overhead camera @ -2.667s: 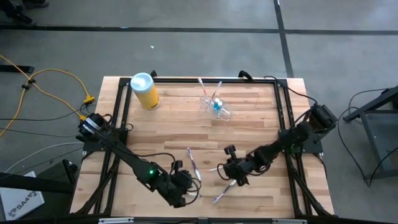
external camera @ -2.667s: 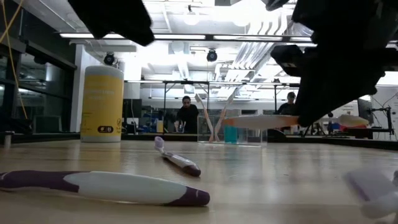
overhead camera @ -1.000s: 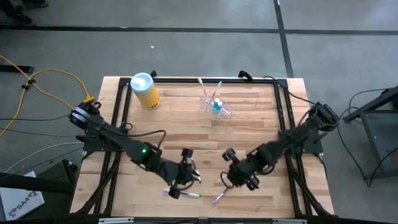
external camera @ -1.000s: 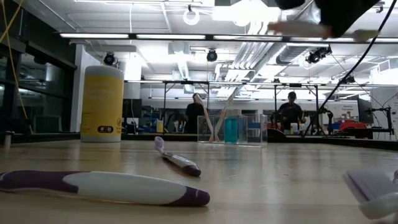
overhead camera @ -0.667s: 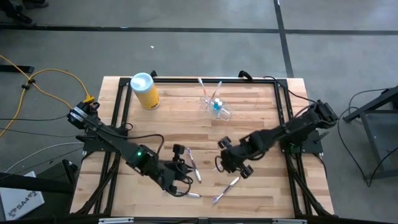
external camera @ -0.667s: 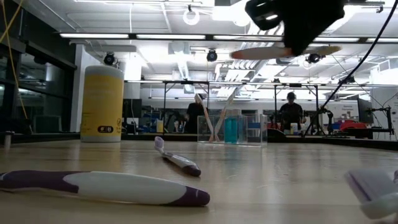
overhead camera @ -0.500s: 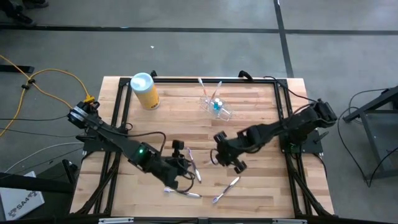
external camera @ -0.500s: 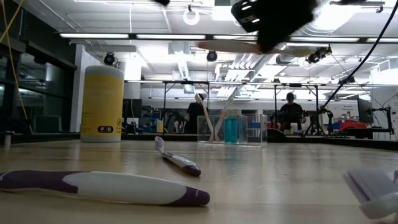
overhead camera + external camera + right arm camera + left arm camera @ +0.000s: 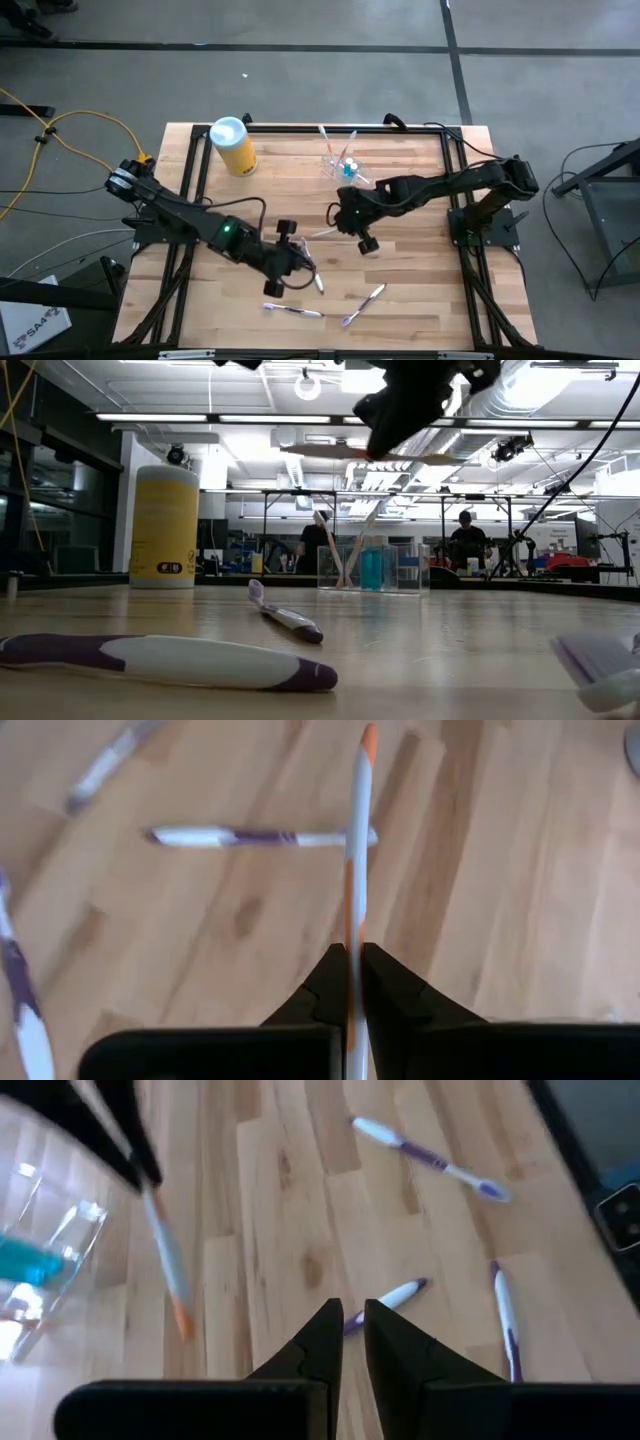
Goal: Pick & Place toothbrushing station
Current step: Put the orange toothbrush into the transparent organizer
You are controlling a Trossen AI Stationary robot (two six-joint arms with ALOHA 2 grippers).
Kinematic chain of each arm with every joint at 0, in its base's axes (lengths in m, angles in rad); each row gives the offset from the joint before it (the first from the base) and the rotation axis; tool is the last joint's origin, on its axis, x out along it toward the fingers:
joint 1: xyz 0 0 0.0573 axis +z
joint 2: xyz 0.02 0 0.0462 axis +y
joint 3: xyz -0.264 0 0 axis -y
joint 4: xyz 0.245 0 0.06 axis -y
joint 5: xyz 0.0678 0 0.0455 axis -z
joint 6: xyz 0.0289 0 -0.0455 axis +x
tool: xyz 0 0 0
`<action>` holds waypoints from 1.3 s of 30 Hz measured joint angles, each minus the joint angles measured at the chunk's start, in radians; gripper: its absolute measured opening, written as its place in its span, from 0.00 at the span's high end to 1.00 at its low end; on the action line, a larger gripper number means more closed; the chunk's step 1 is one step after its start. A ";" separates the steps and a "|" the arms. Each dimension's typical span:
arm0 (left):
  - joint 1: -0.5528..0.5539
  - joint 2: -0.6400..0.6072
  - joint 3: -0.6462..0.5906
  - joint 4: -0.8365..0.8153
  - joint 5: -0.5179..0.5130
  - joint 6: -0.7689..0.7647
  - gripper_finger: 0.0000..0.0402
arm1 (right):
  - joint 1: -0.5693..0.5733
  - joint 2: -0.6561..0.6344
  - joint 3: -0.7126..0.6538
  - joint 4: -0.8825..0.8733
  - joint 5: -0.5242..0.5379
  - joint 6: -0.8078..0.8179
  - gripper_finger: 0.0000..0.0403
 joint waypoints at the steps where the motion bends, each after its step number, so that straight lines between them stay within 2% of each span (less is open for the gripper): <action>1: -0.006 0.000 0.000 -0.015 -0.010 -0.014 0.91 | 0.004 0.000 0.000 -0.015 0.013 0.001 0.98; 7: -0.028 -0.008 -0.080 0.034 -0.038 -0.051 0.91 | 0.082 0.000 0.000 -0.064 0.117 -0.001 0.98; 13: -0.024 -0.146 -0.333 0.351 -0.029 -0.028 0.91 | 0.193 0.000 0.000 -0.167 0.272 -0.062 0.98; 17: -0.019 -0.290 -0.501 0.549 -0.020 -0.018 0.91 | 0.223 0.000 0.000 -0.198 0.290 -0.082 0.98; 20: 0.008 -0.363 -0.601 0.648 0.009 -0.043 0.91 | 0.224 0.002 0.000 -0.184 0.291 -0.176 0.98; 26: 0.121 -0.394 -0.708 0.817 0.190 -0.072 0.91 | 0.226 0.038 -0.001 -0.122 0.346 -0.395 0.98; 30: 0.217 -0.378 -0.716 0.864 0.330 -0.079 0.91 | 0.242 0.071 -0.001 -0.081 0.415 -0.523 0.98; 36: 0.327 -0.373 -0.716 0.916 0.624 -0.022 0.91 | 0.250 0.104 0.012 0.011 0.446 -0.635 0.98; 39: 0.357 -0.372 -0.716 0.921 0.684 0.006 0.91 | 0.256 0.106 0.042 0.028 0.462 -0.663 0.98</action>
